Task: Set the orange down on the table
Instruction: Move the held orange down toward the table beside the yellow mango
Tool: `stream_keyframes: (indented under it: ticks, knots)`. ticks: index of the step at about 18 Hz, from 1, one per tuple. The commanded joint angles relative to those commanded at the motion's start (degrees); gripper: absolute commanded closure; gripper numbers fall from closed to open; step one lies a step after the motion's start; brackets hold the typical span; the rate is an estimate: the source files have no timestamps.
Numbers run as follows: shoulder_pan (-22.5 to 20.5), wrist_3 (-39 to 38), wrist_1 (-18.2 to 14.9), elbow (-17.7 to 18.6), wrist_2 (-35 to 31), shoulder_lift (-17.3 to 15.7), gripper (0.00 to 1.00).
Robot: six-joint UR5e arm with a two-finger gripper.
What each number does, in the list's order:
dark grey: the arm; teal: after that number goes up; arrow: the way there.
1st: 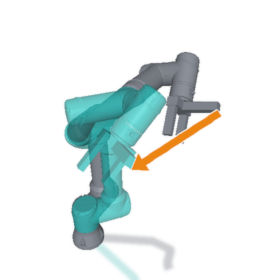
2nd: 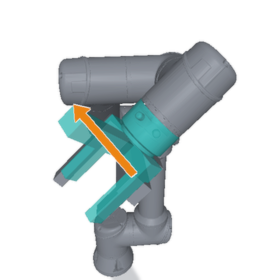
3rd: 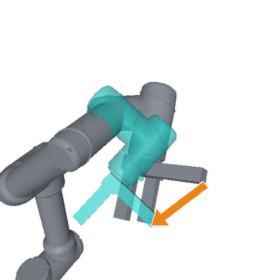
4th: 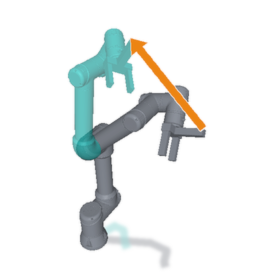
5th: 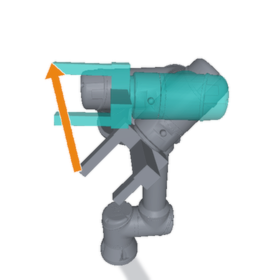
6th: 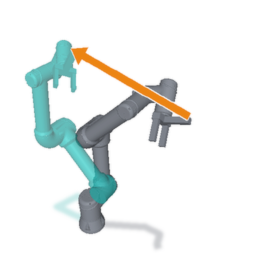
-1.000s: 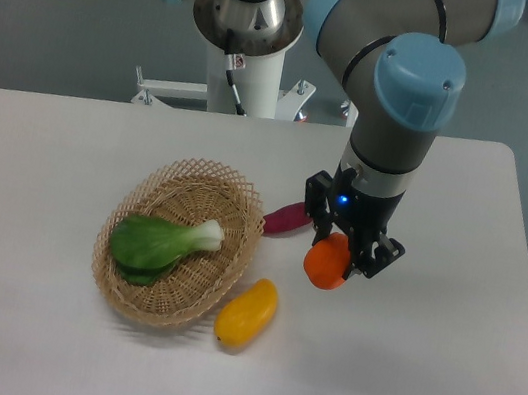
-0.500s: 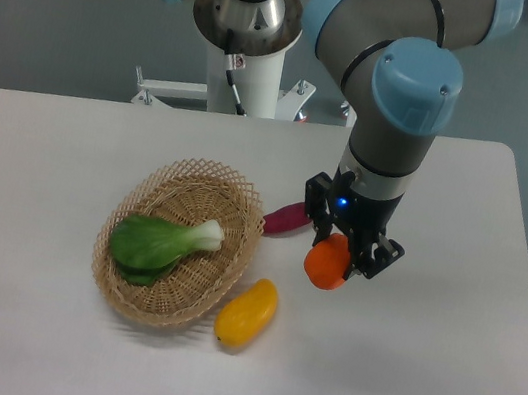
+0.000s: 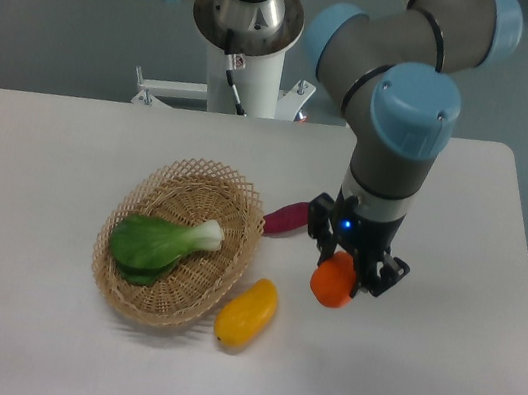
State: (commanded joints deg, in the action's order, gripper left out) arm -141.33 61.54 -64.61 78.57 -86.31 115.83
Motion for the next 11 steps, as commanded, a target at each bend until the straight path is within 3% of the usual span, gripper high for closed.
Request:
stream_keyframes:
  ticks: [3,8,11]
  knots:
    - [0.79,-3.79,4.31,0.88,-0.09,1.76,0.53]
    - [0.79,-3.97,6.69,1.58,-0.62,4.84,0.52]
    - [0.97,-4.85,7.75,4.04,-0.62,6.25,0.52]
